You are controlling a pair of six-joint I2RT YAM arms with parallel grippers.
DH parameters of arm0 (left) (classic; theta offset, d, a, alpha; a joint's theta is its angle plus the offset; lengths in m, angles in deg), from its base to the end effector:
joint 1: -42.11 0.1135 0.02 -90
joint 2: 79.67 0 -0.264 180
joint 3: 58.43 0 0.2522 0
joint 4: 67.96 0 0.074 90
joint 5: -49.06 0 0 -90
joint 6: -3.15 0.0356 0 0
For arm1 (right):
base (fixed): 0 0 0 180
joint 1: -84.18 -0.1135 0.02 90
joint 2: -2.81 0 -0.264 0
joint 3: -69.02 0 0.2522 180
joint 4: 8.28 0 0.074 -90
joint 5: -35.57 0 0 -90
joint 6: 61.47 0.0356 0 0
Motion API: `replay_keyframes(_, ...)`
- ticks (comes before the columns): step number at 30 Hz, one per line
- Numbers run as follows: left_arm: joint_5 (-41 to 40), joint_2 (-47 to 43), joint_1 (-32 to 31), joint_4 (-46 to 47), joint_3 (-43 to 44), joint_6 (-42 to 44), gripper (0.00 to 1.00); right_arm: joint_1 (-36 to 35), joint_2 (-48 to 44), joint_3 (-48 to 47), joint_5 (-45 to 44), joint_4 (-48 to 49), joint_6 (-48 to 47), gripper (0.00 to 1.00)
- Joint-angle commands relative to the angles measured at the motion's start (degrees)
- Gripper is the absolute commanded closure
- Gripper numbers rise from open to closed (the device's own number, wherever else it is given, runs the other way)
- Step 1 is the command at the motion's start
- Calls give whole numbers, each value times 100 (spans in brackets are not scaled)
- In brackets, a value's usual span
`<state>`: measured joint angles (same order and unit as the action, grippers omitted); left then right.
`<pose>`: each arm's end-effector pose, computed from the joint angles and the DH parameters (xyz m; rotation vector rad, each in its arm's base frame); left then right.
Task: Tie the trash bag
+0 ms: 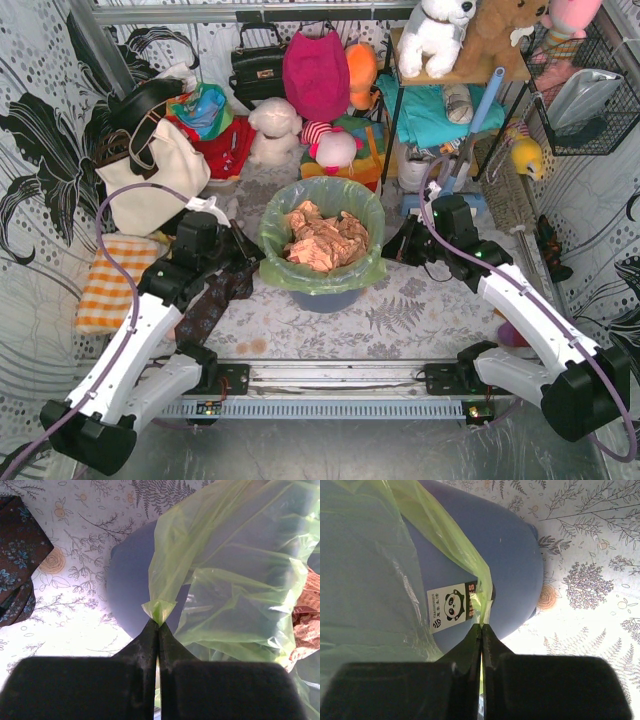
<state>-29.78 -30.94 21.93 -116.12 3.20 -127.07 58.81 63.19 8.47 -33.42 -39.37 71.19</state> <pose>0.1672 -0.0688 0.3053 -0.2840 2.2724 -0.7887 0.2057 0.1117 0.2886 0.1047 2.2660 1.0619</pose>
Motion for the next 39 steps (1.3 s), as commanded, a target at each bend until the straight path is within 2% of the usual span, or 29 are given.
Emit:
replay_keyframes(1, 3, -197, 24, -45, 262, 26, 94, 14, -174, -217, -95, -90, -35, 100)
replay_keyframes(9, 288, -199, 28, -288, 775, 284, 94, 14, -663, -661, -272, -260, -122, 100)
replay_keyframes(15, 541, -224, 25, -176, 1022, 200, 94, 14, -769, -989, 27, -179, -143, 100)
replay_keyframes(30, 436, -187, 26, -465, 1740, 262, 94, 14, -1015, -1463, -54, -113, -46, 100)
replay_keyframes(39, 405, 45, 26, -472, 2190, 446, 94, 14, -921, -1838, 12, 257, -12, 100)
